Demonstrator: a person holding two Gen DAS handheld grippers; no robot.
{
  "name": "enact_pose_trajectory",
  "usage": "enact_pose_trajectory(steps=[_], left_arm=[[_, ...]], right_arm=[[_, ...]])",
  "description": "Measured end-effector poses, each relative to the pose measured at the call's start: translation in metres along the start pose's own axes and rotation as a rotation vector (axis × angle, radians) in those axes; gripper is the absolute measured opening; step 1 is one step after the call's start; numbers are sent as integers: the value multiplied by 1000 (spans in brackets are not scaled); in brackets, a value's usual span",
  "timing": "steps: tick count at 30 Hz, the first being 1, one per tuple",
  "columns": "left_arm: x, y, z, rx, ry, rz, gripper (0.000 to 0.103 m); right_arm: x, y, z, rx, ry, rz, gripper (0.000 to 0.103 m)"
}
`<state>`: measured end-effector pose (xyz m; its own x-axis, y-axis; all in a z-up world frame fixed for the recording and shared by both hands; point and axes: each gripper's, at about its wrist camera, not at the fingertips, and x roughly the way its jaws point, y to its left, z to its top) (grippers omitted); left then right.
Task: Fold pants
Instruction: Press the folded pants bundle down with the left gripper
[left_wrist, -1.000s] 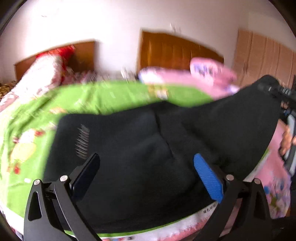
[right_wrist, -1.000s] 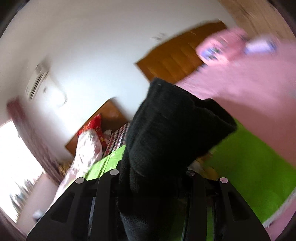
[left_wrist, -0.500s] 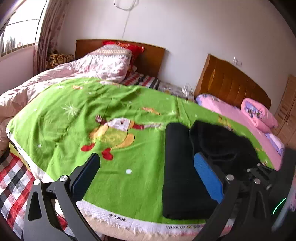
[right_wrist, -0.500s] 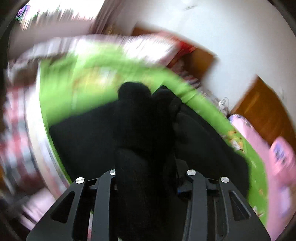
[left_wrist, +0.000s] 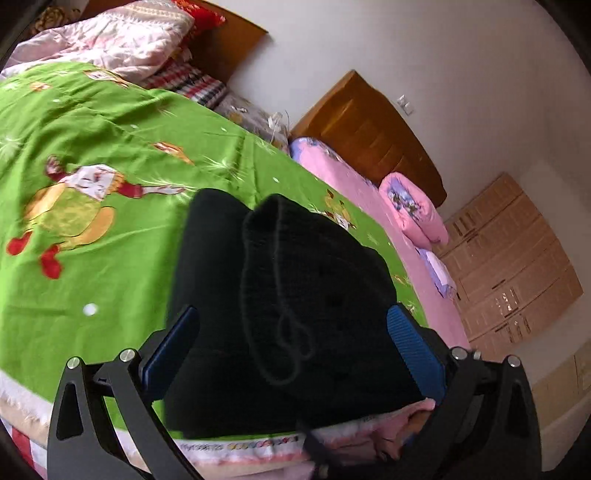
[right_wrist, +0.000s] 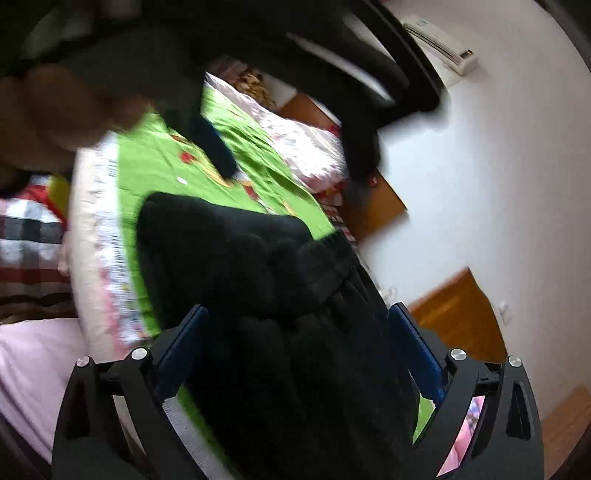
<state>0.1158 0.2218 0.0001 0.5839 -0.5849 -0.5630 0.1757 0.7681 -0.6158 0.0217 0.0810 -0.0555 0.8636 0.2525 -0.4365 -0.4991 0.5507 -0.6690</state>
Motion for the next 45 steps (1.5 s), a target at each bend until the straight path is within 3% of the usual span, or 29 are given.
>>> enact_pose_trajectory(steps=[1,4,9,12,15,18,19,20,24,26,27,29,30,31,32,34,36,38,39,41,43,45], left_arm=[[3,-4,2,5,3,25,101],[4,-15,4,7,14,22,101],[20,-26,-8,22,106,74,101],[37,-27,-18,16,165,70,101],[50,-26,-15,3,199,114,99],[59,-25,-9,-9,246,108,76],[61,-25,-7,-10,261,102,63],[62,-28,-4,0,267,116,59],[62,-31,1,12,255,98,59],[75,-20,-2,-11,289,105,77],[83,-15,-4,-15,318,97,78],[85,-18,-3,23,302,90,82],[86,-21,-1,26,298,76,82],[87,-24,2,33,298,74,73],[87,-28,5,48,288,93,56],[83,-41,10,104,251,138,50],[82,-46,11,127,235,130,52],[92,-36,6,113,275,144,75],[100,-29,2,102,295,155,77],[103,-26,-2,124,257,129,83],[104,-28,-2,130,254,142,83],[106,-32,-2,145,252,180,71]], right_arm=[[-13,-12,-1,59,-44,46,87],[-32,-54,-14,224,-78,43,88],[-58,-143,-92,651,-54,40,94],[-63,-168,-144,854,-11,32,94],[-63,-171,-172,953,4,58,94],[-60,-168,-181,982,5,73,94],[-56,-159,-182,984,1,85,94],[-55,-157,-181,982,-1,93,94],[-59,-151,-180,974,-18,104,94],[-60,-154,-179,978,-23,110,94],[-61,-153,-179,979,-24,110,94],[-62,-154,-181,978,-22,103,94],[-63,-155,-182,978,-21,101,94],[-63,-155,-183,981,-17,96,94],[-64,-156,-184,985,-14,87,94],[-66,-156,-188,989,-11,73,94],[-66,-154,-191,983,0,69,94],[-67,-146,-195,963,6,90,95],[-69,-139,-197,949,0,116,95],[-72,-129,-199,922,-3,150,96],[-74,-115,-199,871,24,138,96],[-74,-109,-202,854,50,95,96]])
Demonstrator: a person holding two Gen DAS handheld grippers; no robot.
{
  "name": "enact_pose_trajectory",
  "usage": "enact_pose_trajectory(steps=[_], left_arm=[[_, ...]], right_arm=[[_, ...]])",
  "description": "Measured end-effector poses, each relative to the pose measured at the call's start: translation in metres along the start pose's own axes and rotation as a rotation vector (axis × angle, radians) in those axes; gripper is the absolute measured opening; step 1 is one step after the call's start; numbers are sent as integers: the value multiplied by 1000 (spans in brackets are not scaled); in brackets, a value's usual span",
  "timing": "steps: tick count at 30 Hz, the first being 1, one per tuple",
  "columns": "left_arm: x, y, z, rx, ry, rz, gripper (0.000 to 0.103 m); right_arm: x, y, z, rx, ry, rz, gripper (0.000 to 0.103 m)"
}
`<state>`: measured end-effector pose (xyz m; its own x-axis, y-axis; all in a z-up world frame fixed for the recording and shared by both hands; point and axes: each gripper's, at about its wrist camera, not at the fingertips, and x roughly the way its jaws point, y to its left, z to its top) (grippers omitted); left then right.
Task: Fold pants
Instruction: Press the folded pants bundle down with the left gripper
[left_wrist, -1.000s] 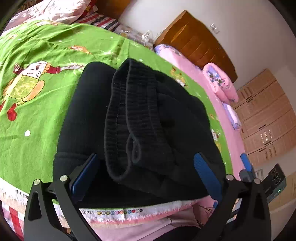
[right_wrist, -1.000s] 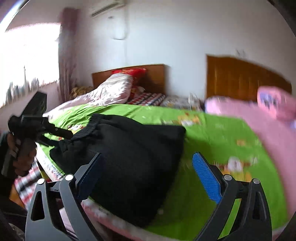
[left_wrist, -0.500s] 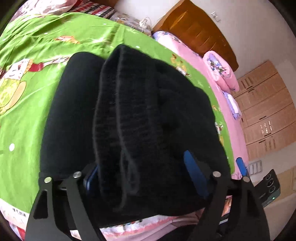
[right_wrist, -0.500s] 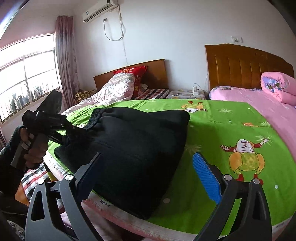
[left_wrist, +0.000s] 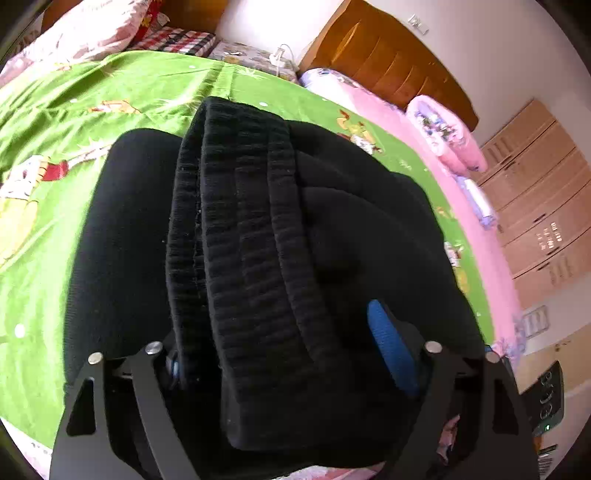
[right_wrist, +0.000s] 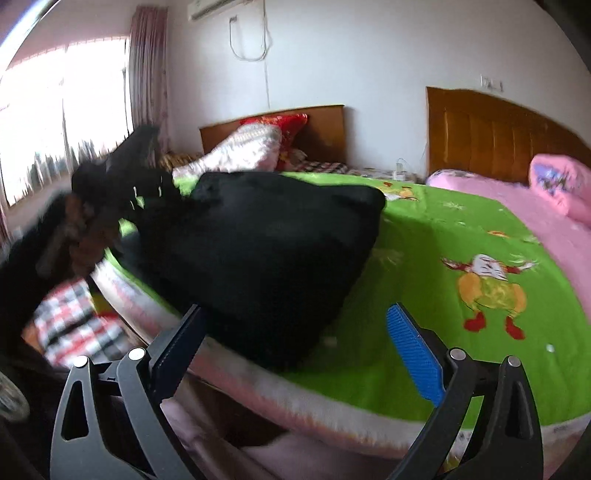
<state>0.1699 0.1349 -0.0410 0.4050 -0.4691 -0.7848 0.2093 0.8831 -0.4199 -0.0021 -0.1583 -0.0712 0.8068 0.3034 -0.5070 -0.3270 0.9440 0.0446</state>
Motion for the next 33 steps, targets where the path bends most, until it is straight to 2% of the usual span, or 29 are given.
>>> enact_pose_trajectory(steps=[1,2,4,7,10,13,15,16,17,19,22,25,27,28,30,32,33], left_arm=[[-1,-1,0,7,-10,23,62],[-2,-1,0,5,-14,12,56],[-3,2,0,-9,-22,-8,53],[-1,4,-1,-21,-31,-28,53],[1,7,0,-53,-46,-49,59],[2,10,-1,-89,-73,-57,61],[0,5,-2,-68,-75,-22,51],[-3,3,-3,-63,-83,-20,38],[-9,-2,-3,-53,-100,-12,29],[-28,-19,2,-3,-143,-17,24],[-69,-40,15,58,-212,-90,23],[-114,-48,18,101,-309,-102,23],[-128,-24,14,61,-341,-101,23],[-125,-8,10,33,-326,-95,23],[-104,27,1,-39,-263,-90,23],[-60,68,-13,-139,-150,-98,25],[-46,83,-20,-173,-137,-115,27]], right_arm=[[2,-2,-2,14,3,-16,96],[4,-5,-3,35,6,-41,96],[11,-9,-4,52,31,-76,96],[18,-6,-8,36,55,-129,96],[21,-4,-7,45,42,-151,96],[31,5,-2,16,41,-168,96],[41,10,-3,-2,51,-181,97],[43,10,-3,8,46,-178,97],[43,9,-3,20,44,-177,97],[43,7,-2,29,52,-195,99],[36,12,5,-10,37,-278,99],[32,16,11,-47,27,-337,99],[33,17,12,-56,30,-329,99],[37,19,10,-66,37,-313,99],[45,19,6,-70,64,-309,99],[46,12,6,-40,68,-287,99],[47,10,6,-32,73,-277,99]])
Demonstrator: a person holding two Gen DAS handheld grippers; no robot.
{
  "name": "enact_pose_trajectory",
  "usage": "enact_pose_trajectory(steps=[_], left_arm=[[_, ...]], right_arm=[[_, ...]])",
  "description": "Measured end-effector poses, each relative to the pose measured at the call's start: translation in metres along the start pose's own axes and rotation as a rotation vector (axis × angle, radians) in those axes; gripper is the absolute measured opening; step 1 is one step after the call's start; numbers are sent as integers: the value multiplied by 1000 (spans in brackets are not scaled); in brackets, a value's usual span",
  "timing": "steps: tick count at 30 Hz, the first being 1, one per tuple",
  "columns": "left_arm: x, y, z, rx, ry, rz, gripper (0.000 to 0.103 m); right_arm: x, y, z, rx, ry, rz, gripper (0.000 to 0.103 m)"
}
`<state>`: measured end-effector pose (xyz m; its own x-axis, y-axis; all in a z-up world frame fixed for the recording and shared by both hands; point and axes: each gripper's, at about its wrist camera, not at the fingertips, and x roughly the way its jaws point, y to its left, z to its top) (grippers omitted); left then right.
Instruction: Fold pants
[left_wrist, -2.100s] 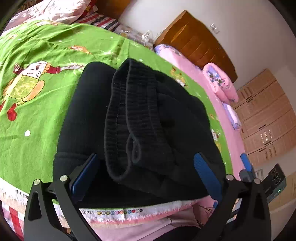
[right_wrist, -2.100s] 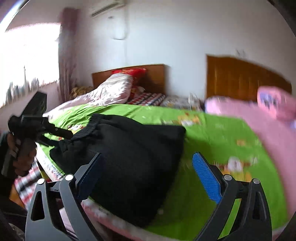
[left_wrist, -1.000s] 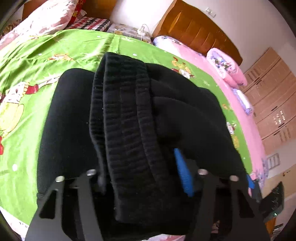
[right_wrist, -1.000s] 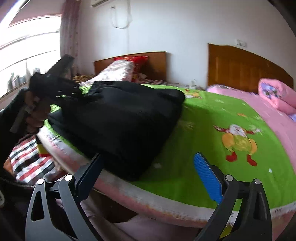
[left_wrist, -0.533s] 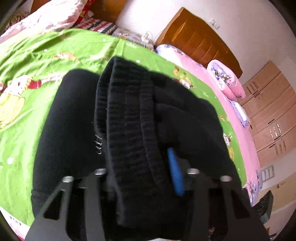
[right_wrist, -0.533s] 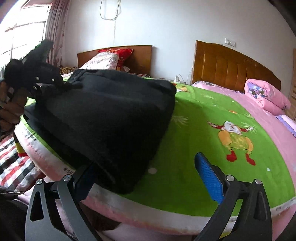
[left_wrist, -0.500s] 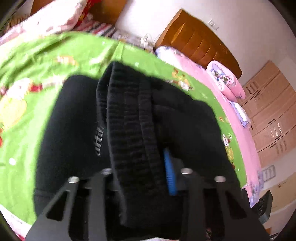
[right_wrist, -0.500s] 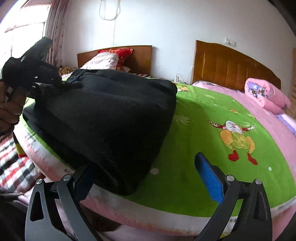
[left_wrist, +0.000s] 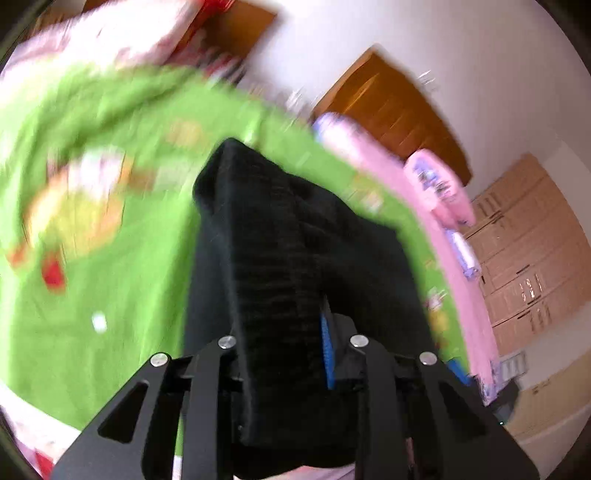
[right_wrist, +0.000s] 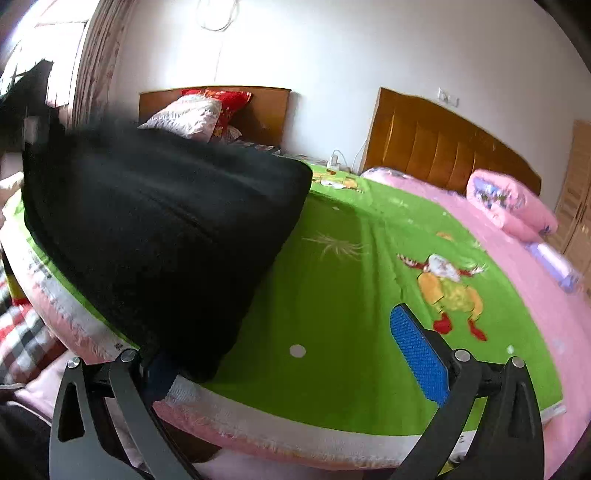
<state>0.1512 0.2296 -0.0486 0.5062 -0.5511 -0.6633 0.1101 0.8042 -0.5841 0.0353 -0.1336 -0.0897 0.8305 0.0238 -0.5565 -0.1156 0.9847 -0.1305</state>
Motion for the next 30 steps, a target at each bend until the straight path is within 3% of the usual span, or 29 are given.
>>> enact_pose_trajectory(steps=[2,6,9,12,15,16,17,18,19,21,24,27,29,30], left_arm=[[-3,14,-2,-46,-31,-106,27],[-7,7,-2,-5,-41,-61,29],[-8,11,-3,-33,-47,-78,32],[-16,12,-7,-49,-54,-62,44],[-37,-1,-13,-35,-110,66,84],[-53,-8,-15,-23,-178,179,89],[-68,-19,-18,23,-249,272,89],[-77,-30,-20,68,-288,314,89],[-88,-48,-24,140,-334,341,90],[-92,-73,-29,225,-355,317,94],[-73,-111,-41,358,-316,249,97],[-33,-125,-52,441,-240,332,97],[-7,-117,-65,473,-170,413,97],[3,-111,-72,507,-167,480,100]], right_arm=[[0,-1,0,-5,1,-3,99],[2,-4,1,15,16,13,99],[5,-7,2,36,32,47,99],[0,-10,-1,25,73,146,99],[-24,-23,-3,19,45,302,99],[-32,-28,-1,37,22,331,99],[-39,-33,2,55,-1,349,99],[-46,-39,8,74,-34,357,99],[-48,-40,14,80,-53,350,99],[-49,-40,29,89,-92,332,99],[-38,-29,52,124,-113,301,99],[-16,-5,58,106,-54,331,99],[7,25,45,-14,60,304,99],[15,35,33,-49,101,344,99]])
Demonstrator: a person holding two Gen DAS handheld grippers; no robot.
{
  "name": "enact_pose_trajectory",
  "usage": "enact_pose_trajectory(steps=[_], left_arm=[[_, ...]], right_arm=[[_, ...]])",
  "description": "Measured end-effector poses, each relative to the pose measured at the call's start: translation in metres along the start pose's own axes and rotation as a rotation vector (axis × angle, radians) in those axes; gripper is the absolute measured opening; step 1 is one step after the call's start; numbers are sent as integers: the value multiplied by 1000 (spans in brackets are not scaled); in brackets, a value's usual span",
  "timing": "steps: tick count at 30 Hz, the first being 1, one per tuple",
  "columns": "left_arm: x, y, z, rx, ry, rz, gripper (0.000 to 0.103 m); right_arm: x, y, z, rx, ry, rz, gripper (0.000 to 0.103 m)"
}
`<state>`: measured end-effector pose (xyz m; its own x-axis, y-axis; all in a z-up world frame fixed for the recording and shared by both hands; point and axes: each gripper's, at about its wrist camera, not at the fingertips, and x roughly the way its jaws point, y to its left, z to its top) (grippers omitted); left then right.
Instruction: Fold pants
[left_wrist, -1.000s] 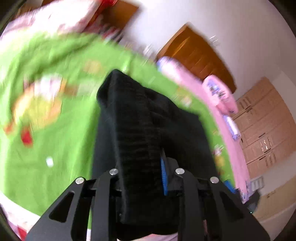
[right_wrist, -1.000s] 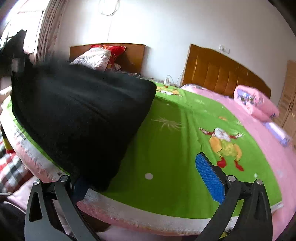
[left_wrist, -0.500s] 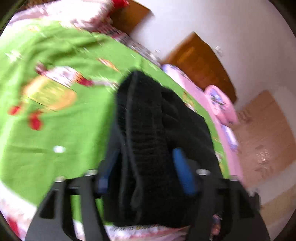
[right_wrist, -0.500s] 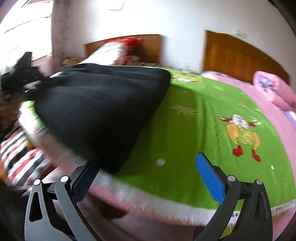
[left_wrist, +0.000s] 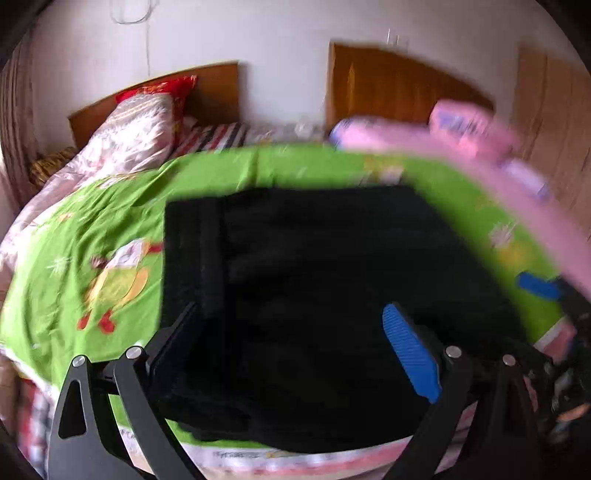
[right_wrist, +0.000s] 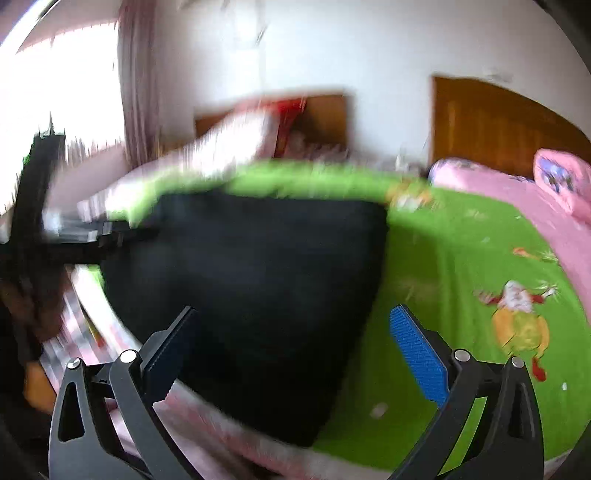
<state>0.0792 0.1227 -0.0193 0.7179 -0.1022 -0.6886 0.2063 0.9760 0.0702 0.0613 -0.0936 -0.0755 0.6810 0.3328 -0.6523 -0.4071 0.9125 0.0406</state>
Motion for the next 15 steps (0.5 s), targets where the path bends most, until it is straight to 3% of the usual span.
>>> enact_pose_trajectory(steps=[1,4,9,13,15], left_arm=[[0,0,-8,19,-29,12,102],[-1,15,-15,-28,-41,-58,102],[4,22,-16,-53,-48,-61,102],[6,21,-16,-56,-55,-61,102],[10,24,-14,-55,-59,-65,102]], right_arm=[[5,0,-6,15,21,18,98],[11,-17,-19,133,29,104,98],[13,-16,-16,99,37,81,98],[3,-6,-14,6,106,60,98],[-21,-12,0,-3,32,99,98]])
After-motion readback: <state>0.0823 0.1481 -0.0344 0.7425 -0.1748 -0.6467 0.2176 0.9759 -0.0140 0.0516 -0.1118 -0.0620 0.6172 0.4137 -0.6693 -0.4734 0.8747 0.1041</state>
